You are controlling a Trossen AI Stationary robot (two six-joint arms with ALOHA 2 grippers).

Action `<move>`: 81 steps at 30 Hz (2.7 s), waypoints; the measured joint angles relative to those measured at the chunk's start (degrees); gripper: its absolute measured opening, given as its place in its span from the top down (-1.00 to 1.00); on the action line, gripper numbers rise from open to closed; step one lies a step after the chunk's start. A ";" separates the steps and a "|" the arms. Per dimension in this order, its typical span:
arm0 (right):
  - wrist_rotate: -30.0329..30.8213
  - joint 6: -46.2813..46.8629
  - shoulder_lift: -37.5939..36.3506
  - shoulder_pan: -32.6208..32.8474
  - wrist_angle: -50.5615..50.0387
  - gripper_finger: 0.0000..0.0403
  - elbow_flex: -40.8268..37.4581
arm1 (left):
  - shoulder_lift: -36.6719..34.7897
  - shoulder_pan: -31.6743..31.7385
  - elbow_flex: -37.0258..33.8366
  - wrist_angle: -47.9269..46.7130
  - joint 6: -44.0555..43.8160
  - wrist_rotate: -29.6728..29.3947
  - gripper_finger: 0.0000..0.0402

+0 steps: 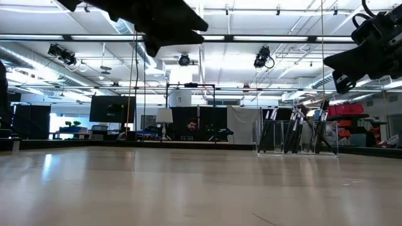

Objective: Put items in baskets/containers
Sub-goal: Return to Home Position

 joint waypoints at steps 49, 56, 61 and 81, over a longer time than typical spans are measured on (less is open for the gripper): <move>-0.15 -0.02 -3.13 -0.01 -0.48 0.89 0.00 | -84.46 23.94 -45.96 -15.04 9.63 28.39 0.97; -0.15 -0.02 -3.13 -0.01 -0.48 0.89 0.00 | -84.72 21.39 -45.97 -18.47 12.89 25.21 0.97; -0.14 -0.04 -3.11 -0.01 -0.47 0.89 0.00 | -84.63 19.91 -45.94 -18.98 14.88 23.87 0.97; 1.12 -0.02 -5.41 1.43 0.88 0.89 -0.13 | -84.26 19.83 -46.01 -17.60 0.81 23.11 0.87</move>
